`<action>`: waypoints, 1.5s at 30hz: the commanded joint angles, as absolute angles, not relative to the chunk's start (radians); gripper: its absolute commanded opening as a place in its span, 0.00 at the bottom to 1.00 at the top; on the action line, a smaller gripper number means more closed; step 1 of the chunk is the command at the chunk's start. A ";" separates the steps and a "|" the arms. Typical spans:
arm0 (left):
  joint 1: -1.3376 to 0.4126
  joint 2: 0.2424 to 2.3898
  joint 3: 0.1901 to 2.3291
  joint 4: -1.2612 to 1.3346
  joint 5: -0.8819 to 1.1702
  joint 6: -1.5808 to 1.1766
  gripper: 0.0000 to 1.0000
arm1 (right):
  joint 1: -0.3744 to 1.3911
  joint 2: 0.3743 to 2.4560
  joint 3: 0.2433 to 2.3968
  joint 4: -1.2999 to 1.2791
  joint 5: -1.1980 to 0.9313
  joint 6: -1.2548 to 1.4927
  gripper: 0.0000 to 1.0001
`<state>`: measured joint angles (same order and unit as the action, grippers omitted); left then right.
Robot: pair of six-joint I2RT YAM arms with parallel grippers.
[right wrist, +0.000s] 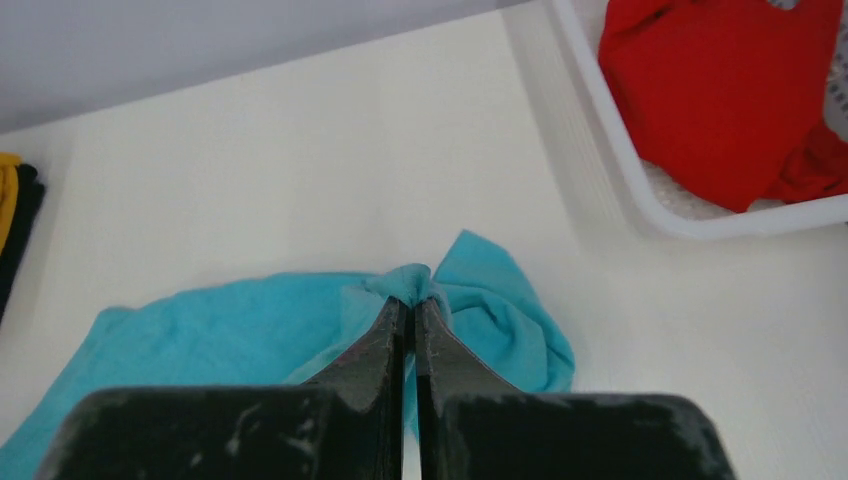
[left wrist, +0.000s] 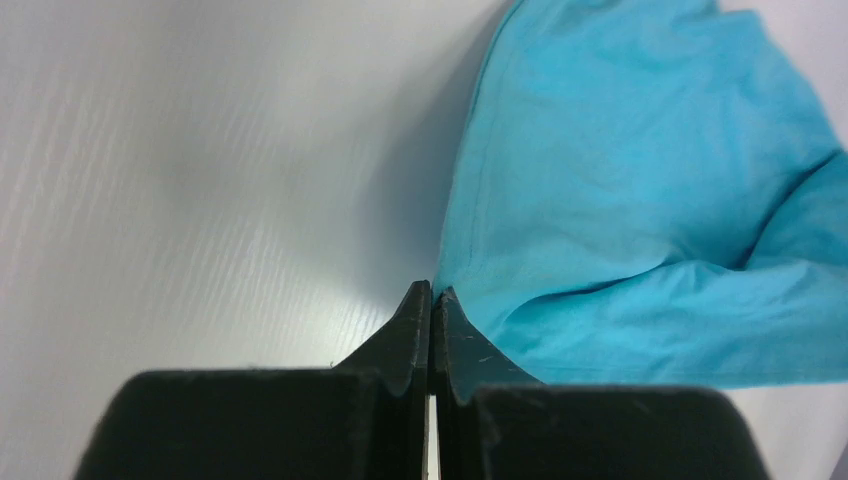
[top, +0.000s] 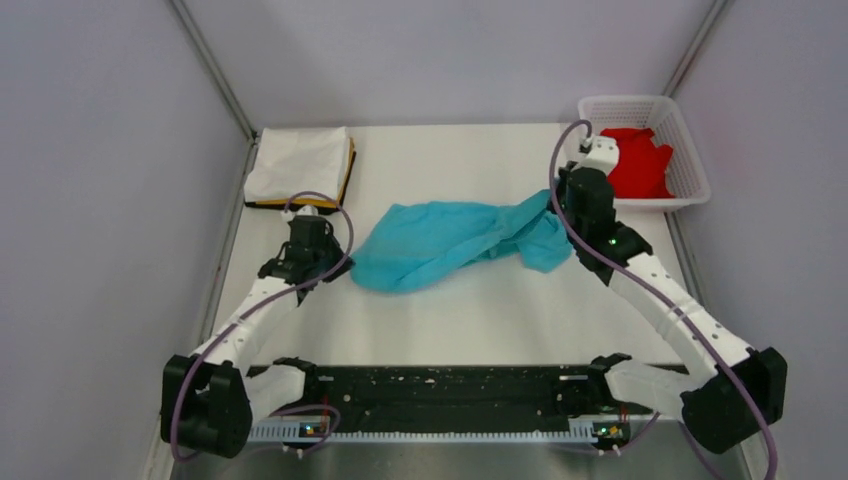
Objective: Fold and stack the t-shirts
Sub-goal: Flatten out the tshirt
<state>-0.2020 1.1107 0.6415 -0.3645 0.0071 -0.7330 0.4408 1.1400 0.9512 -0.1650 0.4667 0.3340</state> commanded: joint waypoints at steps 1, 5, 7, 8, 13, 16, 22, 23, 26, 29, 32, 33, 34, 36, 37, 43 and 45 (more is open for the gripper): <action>-0.204 1.018 0.732 -0.302 -0.043 -0.710 0.00 | 0.418 0.986 0.943 -0.161 0.542 0.347 0.00; -0.204 0.914 0.832 -0.338 -0.079 -0.677 0.00 | 0.418 0.880 0.979 -0.174 0.502 0.316 0.00; -0.204 0.846 0.879 -0.347 -0.113 -0.662 0.00 | 0.418 0.841 1.013 -0.192 0.489 0.311 0.00; -0.204 0.808 0.901 -0.347 -0.126 -0.650 0.00 | 0.418 0.818 1.026 -0.193 0.477 0.309 0.00; -0.204 0.652 1.026 -0.339 -0.168 -0.584 0.00 | 0.417 0.721 1.151 -0.242 0.391 0.281 0.00; -0.204 0.609 1.132 -0.389 -0.188 -0.578 0.00 | 0.417 0.690 1.246 -0.301 0.323 0.277 0.00; -0.204 0.517 1.342 -0.472 -0.203 -0.566 0.00 | 0.418 0.638 1.488 -0.441 0.184 0.295 0.00; -0.205 0.510 1.385 -0.493 -0.197 -0.561 0.00 | 0.418 0.636 1.516 -0.458 0.152 0.300 0.00; -0.204 0.506 1.515 -0.547 -0.153 -0.552 0.00 | 0.418 0.638 1.632 -0.498 0.053 0.311 0.00; -0.204 0.513 1.621 -0.586 -0.107 -0.550 0.00 | 0.419 0.651 1.711 -0.515 -0.031 0.315 0.00; -0.204 0.539 1.682 -0.609 -0.097 -0.546 0.00 | 0.418 0.681 1.772 -0.529 -0.024 0.293 0.00; -0.204 0.553 1.688 -0.611 -0.100 -0.546 0.00 | 0.418 0.692 1.788 -0.531 -0.008 0.278 0.00; -0.204 0.570 1.690 -0.615 -0.104 -0.549 0.00 | 0.418 0.708 1.796 -0.531 0.013 0.264 0.00; -0.204 0.632 1.679 -0.618 -0.123 -0.557 0.00 | 0.418 0.743 1.802 -0.529 0.099 0.243 0.00; -0.204 0.654 1.673 -0.622 -0.141 -0.565 0.00 | 0.418 0.763 1.797 -0.523 0.140 0.225 0.00; -0.204 0.949 1.579 -0.610 -0.188 -0.584 0.00 | 0.419 0.902 1.597 -0.327 0.448 0.122 0.00; -0.204 1.067 1.548 -0.617 -0.238 -0.592 0.00 | 0.418 0.970 1.495 -0.249 0.570 0.088 0.00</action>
